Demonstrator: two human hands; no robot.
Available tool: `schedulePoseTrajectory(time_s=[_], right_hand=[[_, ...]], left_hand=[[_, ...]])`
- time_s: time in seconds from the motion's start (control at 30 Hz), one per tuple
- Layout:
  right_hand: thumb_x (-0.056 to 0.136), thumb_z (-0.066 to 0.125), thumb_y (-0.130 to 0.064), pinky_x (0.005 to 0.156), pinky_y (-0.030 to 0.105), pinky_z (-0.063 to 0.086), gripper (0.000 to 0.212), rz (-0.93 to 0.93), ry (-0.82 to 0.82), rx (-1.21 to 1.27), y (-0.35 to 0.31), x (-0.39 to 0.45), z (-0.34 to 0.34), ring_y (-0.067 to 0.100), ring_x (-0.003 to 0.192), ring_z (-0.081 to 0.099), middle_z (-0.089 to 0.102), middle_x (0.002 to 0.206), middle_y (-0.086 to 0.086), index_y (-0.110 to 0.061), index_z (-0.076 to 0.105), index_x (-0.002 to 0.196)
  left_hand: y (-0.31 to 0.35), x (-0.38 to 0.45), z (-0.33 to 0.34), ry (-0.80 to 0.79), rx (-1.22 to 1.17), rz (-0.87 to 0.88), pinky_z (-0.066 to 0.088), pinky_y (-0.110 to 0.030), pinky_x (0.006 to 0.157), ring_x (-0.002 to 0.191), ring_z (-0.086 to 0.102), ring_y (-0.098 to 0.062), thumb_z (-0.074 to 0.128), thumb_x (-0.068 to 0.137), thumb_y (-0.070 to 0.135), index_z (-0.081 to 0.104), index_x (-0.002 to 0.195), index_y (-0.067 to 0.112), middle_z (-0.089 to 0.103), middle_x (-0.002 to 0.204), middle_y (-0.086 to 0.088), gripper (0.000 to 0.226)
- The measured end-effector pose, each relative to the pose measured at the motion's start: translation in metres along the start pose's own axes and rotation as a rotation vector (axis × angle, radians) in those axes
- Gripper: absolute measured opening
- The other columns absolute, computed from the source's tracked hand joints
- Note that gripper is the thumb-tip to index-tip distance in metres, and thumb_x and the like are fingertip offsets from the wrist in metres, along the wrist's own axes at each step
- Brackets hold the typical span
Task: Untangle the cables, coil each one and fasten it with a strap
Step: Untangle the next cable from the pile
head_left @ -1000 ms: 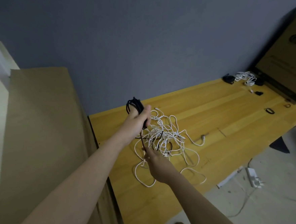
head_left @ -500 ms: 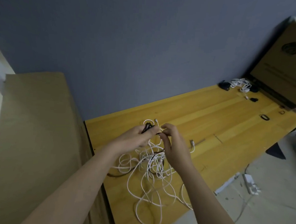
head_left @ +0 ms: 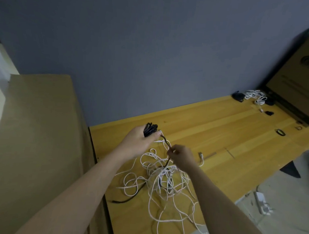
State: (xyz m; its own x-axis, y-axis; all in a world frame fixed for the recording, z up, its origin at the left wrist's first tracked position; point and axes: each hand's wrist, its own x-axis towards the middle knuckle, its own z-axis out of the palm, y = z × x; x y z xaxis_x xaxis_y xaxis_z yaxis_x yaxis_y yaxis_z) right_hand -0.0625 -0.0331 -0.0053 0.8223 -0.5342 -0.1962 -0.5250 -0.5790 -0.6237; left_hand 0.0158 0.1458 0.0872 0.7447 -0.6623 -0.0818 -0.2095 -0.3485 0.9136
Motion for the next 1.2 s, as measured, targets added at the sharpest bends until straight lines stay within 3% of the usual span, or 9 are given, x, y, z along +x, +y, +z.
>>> schedulePoseTrajectory(time_s=[0.13, 0.27, 0.47, 0.6, 0.77, 0.93, 1.03, 1.13, 1.2], right_hand=[[0.094, 0.057, -0.017, 0.053, 0.02, 0.039, 0.016, -0.066, 0.48, 0.266, -0.064, 0.033, -0.073, 0.01, 0.059, 0.056, 0.068, 0.071, 0.008, -0.01, 0.069, 0.084], [0.092, 0.061, -0.01, 0.066, 0.006, 0.04, 0.008, -0.471, 0.937, 0.341, -0.107, 0.009, -0.097, 0.001, 0.072, 0.054, 0.064, 0.084, 0.001, -0.007, 0.068, 0.092], [0.091, 0.062, -0.012, 0.066, 0.033, 0.043, 0.011, -0.134, 0.223, 0.019, -0.026, 0.018, -0.046, 0.026, 0.08, 0.065, 0.07, 0.086, 0.011, -0.008, 0.071, 0.095], [0.092, 0.063, -0.026, 0.07, 0.029, 0.039, 0.022, -0.169, 0.29, -0.058, -0.01, 0.011, -0.024, 0.026, 0.089, 0.061, 0.065, 0.101, 0.008, -0.01, 0.071, 0.104], [0.097, 0.053, -0.024, 0.075, 0.031, 0.041, 0.024, -0.141, 0.088, -0.138, 0.01, 0.016, 0.012, 0.033, 0.099, 0.06, 0.066, 0.107, 0.014, -0.007, 0.067, 0.106], [0.099, 0.045, -0.009, 0.084, 0.038, 0.056, 0.025, -0.138, 0.566, 0.895, -0.071, 0.026, -0.052, 0.026, 0.084, 0.064, 0.064, 0.081, 0.005, -0.014, 0.061, 0.081], [0.098, 0.046, -0.004, 0.088, 0.029, 0.053, 0.019, -0.387, 0.752, 0.933, -0.101, 0.005, -0.067, 0.017, 0.092, 0.063, 0.066, 0.091, 0.004, -0.009, 0.064, 0.093], [0.1, 0.048, -0.012, 0.072, 0.012, 0.048, 0.018, -0.227, 0.544, 0.7, -0.078, 0.002, -0.037, 0.01, 0.083, 0.06, 0.065, 0.087, 0.001, -0.008, 0.065, 0.097], [0.098, 0.049, -0.008, 0.06, 0.011, 0.049, 0.022, 0.02, 0.359, 0.92, -0.068, 0.005, -0.031, 0.017, 0.074, 0.059, 0.06, 0.075, 0.006, -0.006, 0.061, 0.081]], left_hand=[[-0.001, 0.005, -0.006, 0.139, -0.007, -0.009, 0.031, -0.026, 0.054, 0.058, 0.046, -0.008, 0.049, 0.097, 0.041, 0.046, 0.075, 0.022, 0.048, 0.066, 0.005, 0.029], [-0.001, 0.011, -0.012, 0.135, -0.069, -0.002, 0.028, -0.029, 0.056, 0.052, 0.038, -0.013, 0.045, 0.098, 0.04, 0.041, 0.075, 0.018, 0.038, 0.061, 0.002, 0.032], [-0.006, 0.011, -0.018, 0.157, 0.01, -0.009, 0.027, -0.031, 0.055, 0.054, 0.038, -0.014, 0.046, 0.099, 0.037, 0.035, 0.069, 0.018, 0.037, 0.061, 0.002, 0.038], [-0.004, 0.009, -0.014, 0.071, -0.166, -0.022, 0.027, -0.025, 0.049, 0.043, 0.032, -0.007, 0.046, 0.099, 0.037, 0.034, 0.068, 0.022, 0.034, 0.05, 0.012, 0.036], [-0.002, 0.005, -0.007, -0.04, -0.234, -0.012, 0.029, -0.018, 0.043, 0.038, 0.03, -0.005, 0.042, 0.101, 0.036, 0.034, 0.07, 0.018, 0.034, 0.045, 0.012, 0.037], [-0.009, 0.007, -0.005, 0.032, -0.1, 0.025, 0.032, -0.027, 0.049, 0.038, 0.035, -0.004, 0.043, 0.099, 0.042, 0.036, 0.068, 0.018, 0.037, 0.047, 0.011, 0.039], [-0.013, 0.01, -0.005, 0.076, -0.098, 0.014, 0.024, -0.029, 0.051, 0.039, 0.031, -0.003, 0.043, 0.098, 0.045, 0.037, 0.07, 0.02, 0.034, 0.051, 0.011, 0.038], [-0.013, 0.011, -0.009, 0.115, -0.154, -0.039, 0.024, -0.027, 0.048, 0.037, 0.029, -0.005, 0.042, 0.097, 0.048, 0.034, 0.069, 0.019, 0.032, 0.047, 0.012, 0.041], [-0.013, 0.009, -0.013, 0.094, -0.183, -0.041, 0.024, -0.022, 0.043, 0.036, 0.028, -0.004, 0.042, 0.097, 0.049, 0.035, 0.07, 0.018, 0.032, 0.042, 0.013, 0.041]])
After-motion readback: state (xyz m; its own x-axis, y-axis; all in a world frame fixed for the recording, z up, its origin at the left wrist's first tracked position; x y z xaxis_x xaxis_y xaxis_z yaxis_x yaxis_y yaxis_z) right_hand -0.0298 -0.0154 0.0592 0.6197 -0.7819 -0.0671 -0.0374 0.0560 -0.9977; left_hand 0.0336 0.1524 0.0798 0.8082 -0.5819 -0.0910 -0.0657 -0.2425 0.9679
